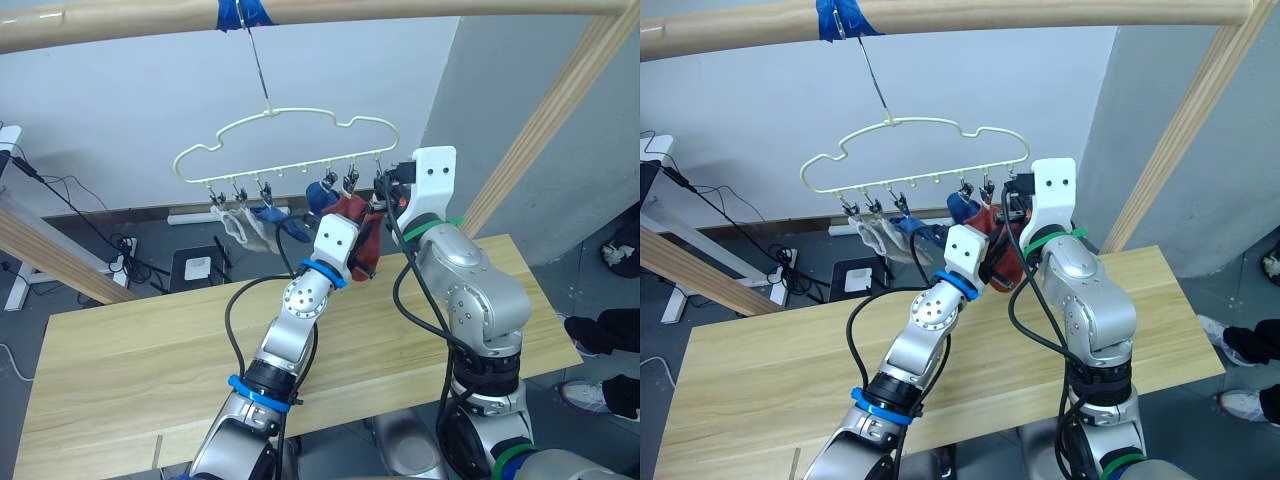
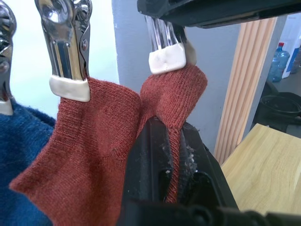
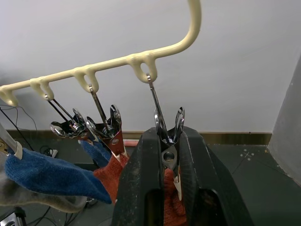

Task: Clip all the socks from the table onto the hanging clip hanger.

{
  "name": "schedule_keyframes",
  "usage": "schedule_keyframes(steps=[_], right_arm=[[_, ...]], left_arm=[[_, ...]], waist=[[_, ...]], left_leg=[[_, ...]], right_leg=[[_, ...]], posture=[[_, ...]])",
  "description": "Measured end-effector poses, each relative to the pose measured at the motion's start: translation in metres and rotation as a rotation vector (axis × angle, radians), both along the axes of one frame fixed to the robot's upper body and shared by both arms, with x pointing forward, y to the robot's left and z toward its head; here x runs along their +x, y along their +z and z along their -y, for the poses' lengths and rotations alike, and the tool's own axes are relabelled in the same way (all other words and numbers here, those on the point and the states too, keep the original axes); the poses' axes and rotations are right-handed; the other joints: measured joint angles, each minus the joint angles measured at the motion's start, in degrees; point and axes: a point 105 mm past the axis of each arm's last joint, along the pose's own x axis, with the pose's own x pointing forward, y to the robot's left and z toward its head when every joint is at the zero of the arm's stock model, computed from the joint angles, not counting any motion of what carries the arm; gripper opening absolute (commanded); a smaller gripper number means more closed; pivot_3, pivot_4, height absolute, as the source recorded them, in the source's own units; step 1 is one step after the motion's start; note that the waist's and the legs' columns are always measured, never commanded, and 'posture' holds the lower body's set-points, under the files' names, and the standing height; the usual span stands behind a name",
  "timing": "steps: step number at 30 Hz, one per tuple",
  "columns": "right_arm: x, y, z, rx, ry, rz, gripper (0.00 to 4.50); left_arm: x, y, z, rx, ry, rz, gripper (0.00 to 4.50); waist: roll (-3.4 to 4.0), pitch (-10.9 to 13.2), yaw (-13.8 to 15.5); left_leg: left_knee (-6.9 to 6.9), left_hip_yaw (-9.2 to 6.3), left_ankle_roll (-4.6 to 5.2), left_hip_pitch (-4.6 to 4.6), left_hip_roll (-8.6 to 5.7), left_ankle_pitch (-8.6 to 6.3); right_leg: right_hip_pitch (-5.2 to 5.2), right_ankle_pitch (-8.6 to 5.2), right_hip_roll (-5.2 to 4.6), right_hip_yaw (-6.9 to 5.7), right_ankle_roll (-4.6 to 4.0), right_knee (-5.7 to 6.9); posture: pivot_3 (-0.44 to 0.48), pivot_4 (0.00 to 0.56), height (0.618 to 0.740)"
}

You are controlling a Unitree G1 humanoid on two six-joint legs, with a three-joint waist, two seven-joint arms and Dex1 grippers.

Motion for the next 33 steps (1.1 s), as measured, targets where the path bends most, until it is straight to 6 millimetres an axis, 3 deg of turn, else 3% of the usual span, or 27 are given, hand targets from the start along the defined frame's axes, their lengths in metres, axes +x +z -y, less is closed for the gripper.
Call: schedule_keyframes(steps=[16, 26, 33], right_arm=[[0.0, 0.0, 0.0, -0.003, 0.001, 0.001, 0.13], [0.0, -0.002, 0.0, 0.003, 0.001, -0.008, 3.62], [-0.008, 0.01, 0.007, 0.024, 0.024, 0.039, 3.62]], left_arm=[[0.001, 0.005, 0.004, -0.049, 0.004, -0.019, 0.0], [0.002, 0.01, 0.006, -0.063, -0.003, -0.018, 0.0], [0.003, 0.009, 0.006, -0.053, -0.002, -0.03, 0.0]], waist=[[0.0, 0.0, 0.0], [0.0, 0.0, 0.0], [0.0, 0.0, 0.0]], left_leg=[[0.0, 0.0, 0.0, 0.0, 0.0, 0.0], [0.0, 0.0, 0.0, -0.01, -0.01, 0.0], [0.0, -0.01, 0.0, -0.02, -0.01, 0.0]], right_leg=[[0.0, 0.0, 0.0, 0.0, 0.0, 0.0], [0.0, 0.0, 0.0, 0.0, 0.0, 0.0], [0.0, 0.0, 0.0, 0.0, 0.01, 0.0]], posture=[[-0.335, 0.227, 0.733], [-0.334, 0.225, 0.733], [-0.334, 0.225, 0.733]])
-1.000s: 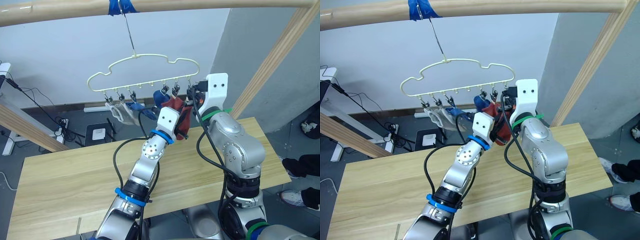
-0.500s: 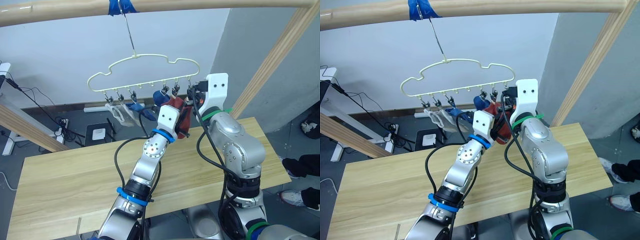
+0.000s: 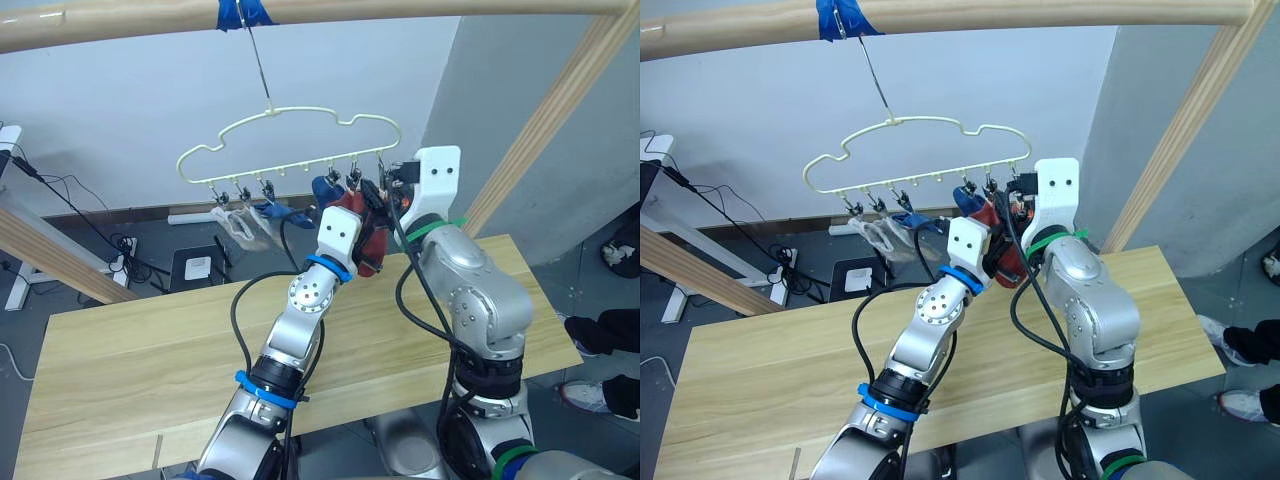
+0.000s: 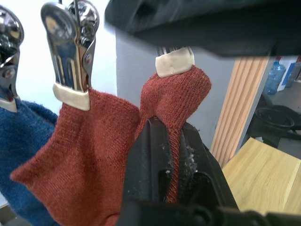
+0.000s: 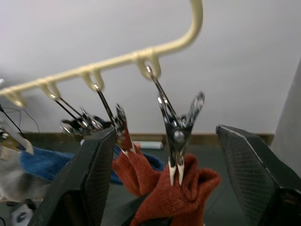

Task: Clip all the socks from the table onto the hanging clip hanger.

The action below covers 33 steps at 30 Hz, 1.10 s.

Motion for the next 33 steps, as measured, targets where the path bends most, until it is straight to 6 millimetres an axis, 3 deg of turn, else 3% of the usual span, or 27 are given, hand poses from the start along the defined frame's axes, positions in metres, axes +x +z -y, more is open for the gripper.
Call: schedule_keyframes(steps=[3, 12, 18, 25, 29, 33], right_arm=[[-0.006, 0.004, 0.005, -0.001, 0.019, 0.02, 3.62], [-0.017, 0.007, 0.023, -0.076, 0.061, 0.044, 3.64], [-0.022, -0.001, 0.04, -0.17, 0.07, 0.038, 3.64], [-0.032, -0.022, 0.059, -0.373, 0.151, 0.042, 3.64], [-0.039, -0.032, 0.07, -0.491, 0.264, 0.057, 4.47], [-0.044, -0.035, 0.071, -0.576, 0.384, 0.081, 4.47]], left_arm=[[-0.001, 0.0, 0.001, 0.002, -0.015, -0.001, 0.0], [0.001, 0.005, 0.001, -0.02, -0.053, -0.014, 2.67], [-0.004, -0.018, -0.008, 0.084, -0.11, -0.065, 4.48], [-0.023, -0.03, -0.041, 0.252, -0.203, -0.034, 4.48], [-0.041, -0.041, -0.087, 0.37, -0.239, -0.06, 4.5], [-0.057, -0.042, -0.12, 0.395, -0.278, -0.135, 4.5]], waist=[[0.0, 0.0, 0.0], [0.03, 0.0, 0.0], [0.08, 0.0, -0.1], [0.43, -0.3, -0.1], [0.62, -0.5, 0.0], [0.61, -0.9, 0.4]], left_leg=[[0.0, 0.0, 0.0, -0.01, 0.0, 0.0], [0.03, 0.01, 0.01, 0.0, 0.0, 0.0], [0.02, 0.0, 0.01, 0.0, 0.0, 0.01], [-0.01, 0.05, 0.01, 0.06, 0.02, 0.01], [0.01, 0.06, 0.04, 0.13, 0.04, 0.03], [0.06, 0.11, 0.12, 0.19, 0.05, 0.09]], right_leg=[[0.0, 0.0, 0.0, 0.0, 0.0, 0.0], [0.0, 0.0, 0.01, 0.0, 0.01, 0.0], [0.0, 0.0, 0.02, 0.0, 0.01, 0.01], [0.01, 0.0, 0.02, 0.04, 0.01, 0.01], [0.06, -0.01, 0.05, 0.05, 0.01, 0.03], [0.11, -0.03, 0.03, 0.08, 0.08, 0.0]], posture=[[-0.34, 0.222, 0.733], [-0.341, 0.212, 0.733], [-0.332, 0.201, 0.733], [-0.297, 0.173, 0.733], [-0.269, 0.154, 0.733], [-0.239, 0.139, 0.733]])
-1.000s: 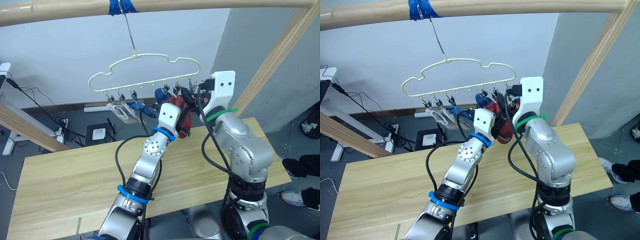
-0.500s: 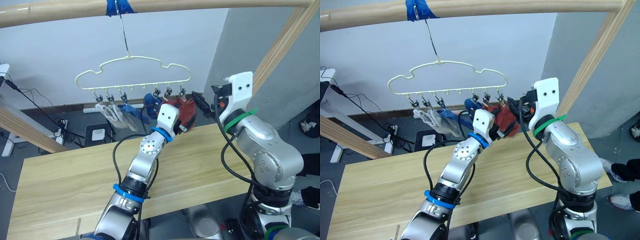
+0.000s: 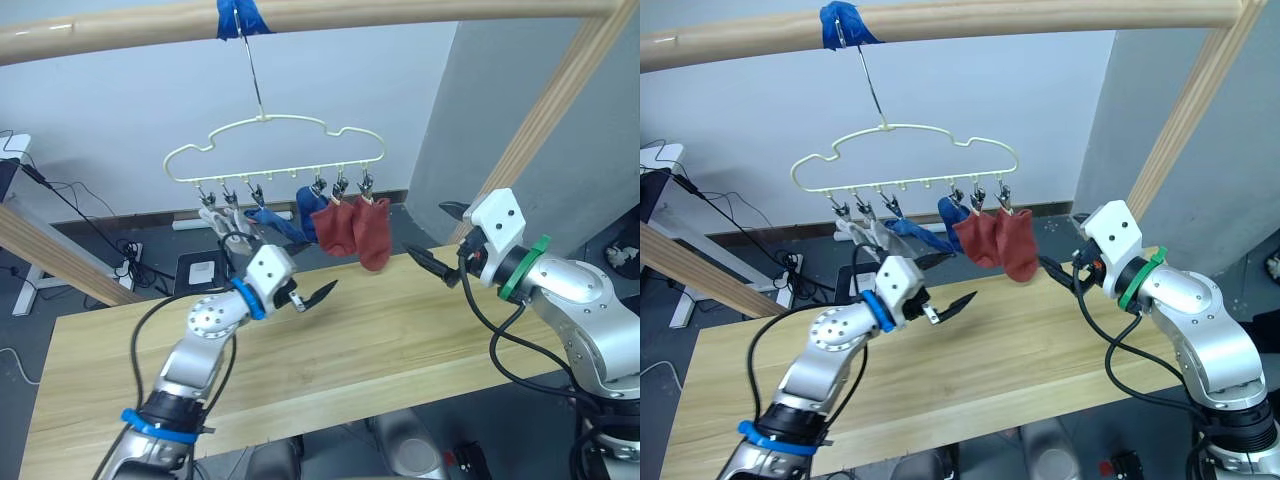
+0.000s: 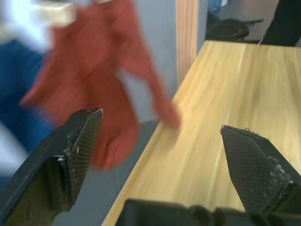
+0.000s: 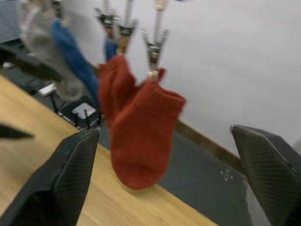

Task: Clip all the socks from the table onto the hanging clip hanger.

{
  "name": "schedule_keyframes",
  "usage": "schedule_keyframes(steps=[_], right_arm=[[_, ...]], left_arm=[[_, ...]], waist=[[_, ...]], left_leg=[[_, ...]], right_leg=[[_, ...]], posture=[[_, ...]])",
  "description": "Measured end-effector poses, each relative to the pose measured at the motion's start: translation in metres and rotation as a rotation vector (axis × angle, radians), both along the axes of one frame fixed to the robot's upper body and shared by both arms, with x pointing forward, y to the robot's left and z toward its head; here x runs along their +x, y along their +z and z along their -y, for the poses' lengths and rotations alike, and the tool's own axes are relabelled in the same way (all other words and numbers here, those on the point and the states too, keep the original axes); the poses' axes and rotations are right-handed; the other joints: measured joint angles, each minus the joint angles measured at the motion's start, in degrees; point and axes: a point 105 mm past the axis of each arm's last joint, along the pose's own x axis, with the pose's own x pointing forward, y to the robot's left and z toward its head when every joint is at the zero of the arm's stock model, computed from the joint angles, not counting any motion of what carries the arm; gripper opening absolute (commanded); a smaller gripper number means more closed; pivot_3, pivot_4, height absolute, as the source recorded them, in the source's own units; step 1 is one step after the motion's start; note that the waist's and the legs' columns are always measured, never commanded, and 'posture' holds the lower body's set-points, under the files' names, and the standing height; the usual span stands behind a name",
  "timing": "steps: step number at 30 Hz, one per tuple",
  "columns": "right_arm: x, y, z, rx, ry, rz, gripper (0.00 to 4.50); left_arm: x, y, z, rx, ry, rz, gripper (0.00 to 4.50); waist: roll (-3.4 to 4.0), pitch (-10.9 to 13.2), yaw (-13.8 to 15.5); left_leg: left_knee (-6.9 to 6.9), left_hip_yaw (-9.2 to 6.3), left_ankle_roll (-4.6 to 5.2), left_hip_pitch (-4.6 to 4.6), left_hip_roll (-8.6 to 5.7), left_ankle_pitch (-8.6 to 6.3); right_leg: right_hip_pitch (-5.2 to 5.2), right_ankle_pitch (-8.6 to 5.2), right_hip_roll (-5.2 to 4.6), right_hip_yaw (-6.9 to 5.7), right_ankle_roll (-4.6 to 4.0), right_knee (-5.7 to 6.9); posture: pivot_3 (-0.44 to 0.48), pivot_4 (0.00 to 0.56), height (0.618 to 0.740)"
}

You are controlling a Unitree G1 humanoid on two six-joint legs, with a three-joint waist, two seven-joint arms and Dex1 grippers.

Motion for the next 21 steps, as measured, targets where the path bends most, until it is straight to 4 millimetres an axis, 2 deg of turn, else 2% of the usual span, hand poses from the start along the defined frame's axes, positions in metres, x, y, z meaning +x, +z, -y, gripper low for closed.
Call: schedule_keyframes(steps=[4, 8, 10, 12, 21], right_arm=[[-0.003, -0.005, 0.015, -0.096, 0.09, -0.034, 4.47], [-0.006, -0.005, 0.027, -0.152, 0.161, -0.053, 4.47], [-0.007, -0.005, 0.037, -0.201, 0.194, -0.067, 4.47], [-0.007, -0.001, 0.044, -0.209, 0.197, -0.072, 4.47], [-0.005, 0.003, 0.052, -0.217, 0.227, -0.083, 4.47]], left_arm=[[-0.029, 0.0, -0.052, 0.066, 0.022, -0.134, 4.5], [-0.043, 0.008, -0.087, 0.074, 0.1, -0.223, 4.5], [-0.05, 0.012, -0.119, 0.078, 0.207, -0.285, 4.5], [-0.051, 0.021, -0.138, 0.094, 0.283, -0.277, 4.5], [-0.048, 0.019, -0.162, 0.133, 0.41, -0.304, 4.5]], waist=[[0.04, -0.7, 0.3], [0.07, -1.3, 2.0], [-0.02, -1.5, 2.6], [-0.05, -1.8, 3.0], [-0.33, -3.5, 5.0]], left_leg=[[-0.06, 0.03, 0.0, 0.07, 0.04, 0.0], [-0.01, 0.07, 0.01, 0.25, 0.03, 0.0], [-0.06, 0.11, 0.01, 0.58, 0.06, 0.0], [-0.05, 0.1, 0.01, 0.63, 0.06, 0.0], [-0.04, 0.12, 0.0, 0.7, 0.08, 0.0]], right_leg=[[0.0, 0.02, 0.01, 0.01, -0.06, 0.03], [0.21, -0.04, 0.0, 0.02, 0.04, -0.01], [0.5, -0.12, 0.0, 0.0, 0.09, -0.02], [0.54, -0.15, 0.0, -0.02, 0.12, -0.03], [0.61, -0.08, -0.01, -0.02, 0.01, -0.04]], posture=[[-0.193, 0.122, 0.733], [-0.158, 0.101, 0.733], [-0.149, 0.095, 0.733], [-0.141, 0.09, 0.733], [-0.13, 0.078, 0.733]])
